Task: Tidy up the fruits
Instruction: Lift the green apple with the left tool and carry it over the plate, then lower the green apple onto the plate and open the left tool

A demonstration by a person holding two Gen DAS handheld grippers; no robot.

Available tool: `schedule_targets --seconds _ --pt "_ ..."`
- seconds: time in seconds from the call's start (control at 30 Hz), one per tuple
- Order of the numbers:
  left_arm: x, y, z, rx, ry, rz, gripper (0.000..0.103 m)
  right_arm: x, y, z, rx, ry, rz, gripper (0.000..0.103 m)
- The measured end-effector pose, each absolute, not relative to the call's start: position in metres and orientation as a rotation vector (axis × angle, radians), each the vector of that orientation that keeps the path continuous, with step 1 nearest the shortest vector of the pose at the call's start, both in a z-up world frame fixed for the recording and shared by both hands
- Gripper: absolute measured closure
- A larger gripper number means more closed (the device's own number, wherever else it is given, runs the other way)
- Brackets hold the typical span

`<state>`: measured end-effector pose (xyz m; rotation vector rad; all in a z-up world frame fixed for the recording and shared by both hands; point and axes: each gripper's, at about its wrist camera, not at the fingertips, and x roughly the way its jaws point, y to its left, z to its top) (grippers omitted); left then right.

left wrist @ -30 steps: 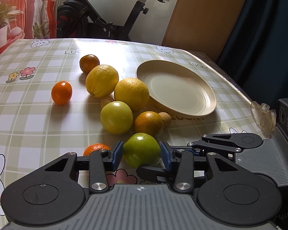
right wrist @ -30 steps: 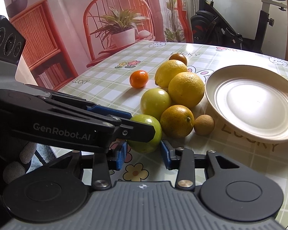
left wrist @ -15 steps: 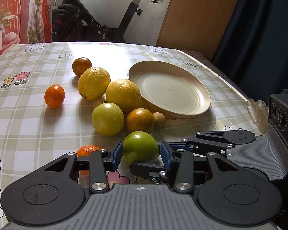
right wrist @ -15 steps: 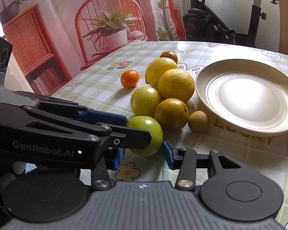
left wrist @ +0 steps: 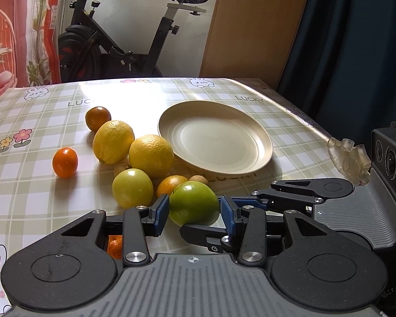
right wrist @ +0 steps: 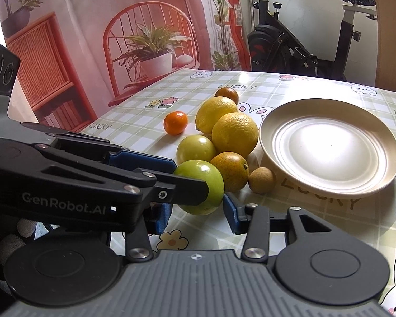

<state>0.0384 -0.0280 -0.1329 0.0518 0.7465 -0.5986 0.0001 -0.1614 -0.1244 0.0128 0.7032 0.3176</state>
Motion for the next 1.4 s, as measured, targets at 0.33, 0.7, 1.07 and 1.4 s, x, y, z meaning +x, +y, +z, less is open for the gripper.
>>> schedule_targets --seconds 0.33,0.7,1.07,1.4 --pt "0.052 -0.054 -0.123 0.098 0.733 -0.654 0.058 -0.003 -0.183 -0.113 0.071 0.652 0.248 0.058" --pt "0.091 -0.077 -0.124 0.122 0.742 -0.656 0.058 0.021 -0.206 -0.108 0.096 0.615 0.191 0.058" --pt "0.140 -0.094 -0.135 0.113 0.814 -0.615 0.058 0.060 -0.224 -0.118 0.091 0.610 0.159 0.058" --pt "0.165 -0.103 -0.144 0.127 0.853 -0.566 0.057 0.090 -0.228 -0.131 0.078 0.650 0.139 0.058"
